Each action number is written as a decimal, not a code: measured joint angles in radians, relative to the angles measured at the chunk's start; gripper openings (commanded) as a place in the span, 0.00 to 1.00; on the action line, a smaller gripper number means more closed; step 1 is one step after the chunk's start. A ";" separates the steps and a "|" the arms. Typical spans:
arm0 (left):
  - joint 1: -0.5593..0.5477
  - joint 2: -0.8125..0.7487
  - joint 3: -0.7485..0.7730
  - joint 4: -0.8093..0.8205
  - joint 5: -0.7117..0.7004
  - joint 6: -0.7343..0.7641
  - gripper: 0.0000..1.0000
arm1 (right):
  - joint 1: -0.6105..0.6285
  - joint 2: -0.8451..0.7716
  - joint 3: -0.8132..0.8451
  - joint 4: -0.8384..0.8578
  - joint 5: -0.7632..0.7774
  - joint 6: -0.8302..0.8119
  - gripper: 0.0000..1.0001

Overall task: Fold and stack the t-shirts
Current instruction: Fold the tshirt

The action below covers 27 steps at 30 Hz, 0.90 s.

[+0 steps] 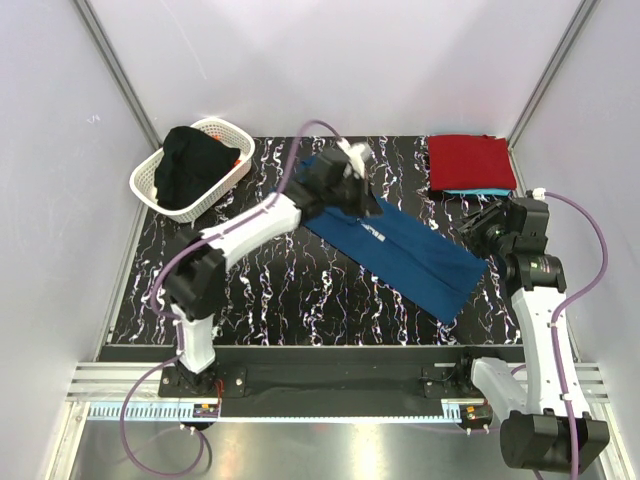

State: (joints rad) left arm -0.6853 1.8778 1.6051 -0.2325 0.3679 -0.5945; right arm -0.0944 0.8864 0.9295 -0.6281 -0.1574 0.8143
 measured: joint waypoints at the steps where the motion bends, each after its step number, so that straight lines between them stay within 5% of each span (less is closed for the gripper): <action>1: -0.028 0.020 -0.006 -0.003 -0.006 -0.001 0.00 | 0.000 0.000 0.001 0.003 -0.015 -0.010 0.43; 18: -0.148 0.313 -0.015 -0.125 -0.144 -0.002 0.00 | 0.000 -0.061 0.003 0.005 -0.073 -0.054 0.44; 27: -0.147 0.225 -0.144 -0.095 -0.213 0.003 0.00 | 0.000 0.007 -0.001 0.003 -0.093 -0.066 0.44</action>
State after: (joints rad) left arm -0.8322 2.1029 1.4609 -0.3275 0.1551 -0.5915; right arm -0.0944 0.8932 0.9287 -0.6247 -0.2501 0.7479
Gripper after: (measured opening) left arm 0.009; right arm 0.440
